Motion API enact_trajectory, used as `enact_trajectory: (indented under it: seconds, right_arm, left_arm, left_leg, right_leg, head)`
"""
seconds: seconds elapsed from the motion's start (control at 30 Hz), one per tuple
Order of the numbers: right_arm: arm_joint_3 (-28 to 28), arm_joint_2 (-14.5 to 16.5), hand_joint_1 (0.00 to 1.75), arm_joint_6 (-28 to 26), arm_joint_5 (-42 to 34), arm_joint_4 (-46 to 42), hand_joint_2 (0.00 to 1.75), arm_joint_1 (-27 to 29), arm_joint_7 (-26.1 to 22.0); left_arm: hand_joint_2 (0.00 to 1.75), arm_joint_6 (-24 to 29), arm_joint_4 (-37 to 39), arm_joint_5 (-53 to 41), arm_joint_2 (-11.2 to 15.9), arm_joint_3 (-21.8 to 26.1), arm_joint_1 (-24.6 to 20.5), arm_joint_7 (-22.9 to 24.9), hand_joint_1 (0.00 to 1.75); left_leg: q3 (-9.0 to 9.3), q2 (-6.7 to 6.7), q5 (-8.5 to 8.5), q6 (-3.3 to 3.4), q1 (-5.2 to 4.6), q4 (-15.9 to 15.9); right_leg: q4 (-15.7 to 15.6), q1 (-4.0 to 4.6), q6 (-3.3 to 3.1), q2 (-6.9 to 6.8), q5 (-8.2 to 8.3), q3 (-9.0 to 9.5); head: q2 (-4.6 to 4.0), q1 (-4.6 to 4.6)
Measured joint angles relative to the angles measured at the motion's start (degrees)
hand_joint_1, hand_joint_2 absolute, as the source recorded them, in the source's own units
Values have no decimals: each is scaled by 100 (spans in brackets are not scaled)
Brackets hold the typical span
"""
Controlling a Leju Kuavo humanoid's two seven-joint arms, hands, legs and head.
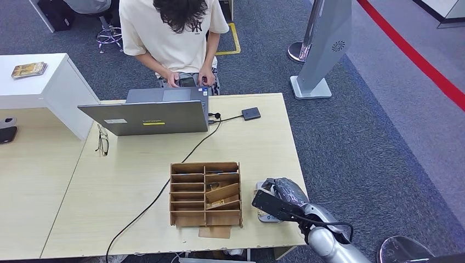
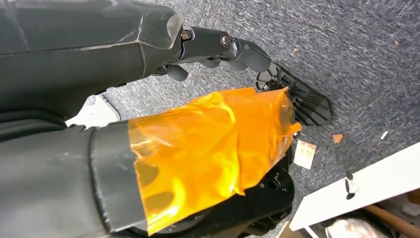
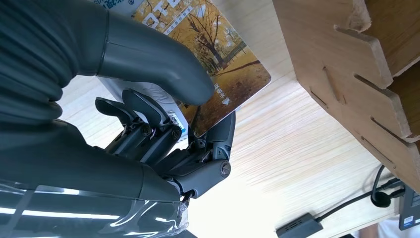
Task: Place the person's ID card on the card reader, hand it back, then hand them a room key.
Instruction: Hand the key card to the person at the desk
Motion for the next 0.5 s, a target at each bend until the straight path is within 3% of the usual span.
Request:
enact_trajectory:
  seconds: [0.5]
  right_arm:
    - [55,-2,175,-182,473,0,175,-1,199]
  left_arm:
    - [0,123,-197,314,9,-427,90,108,0]
  left_leg:
    - [0,0,0,0,0,0]
  right_leg:
    - [0,0,0,0,0,1]
  head:
    - [0,0]
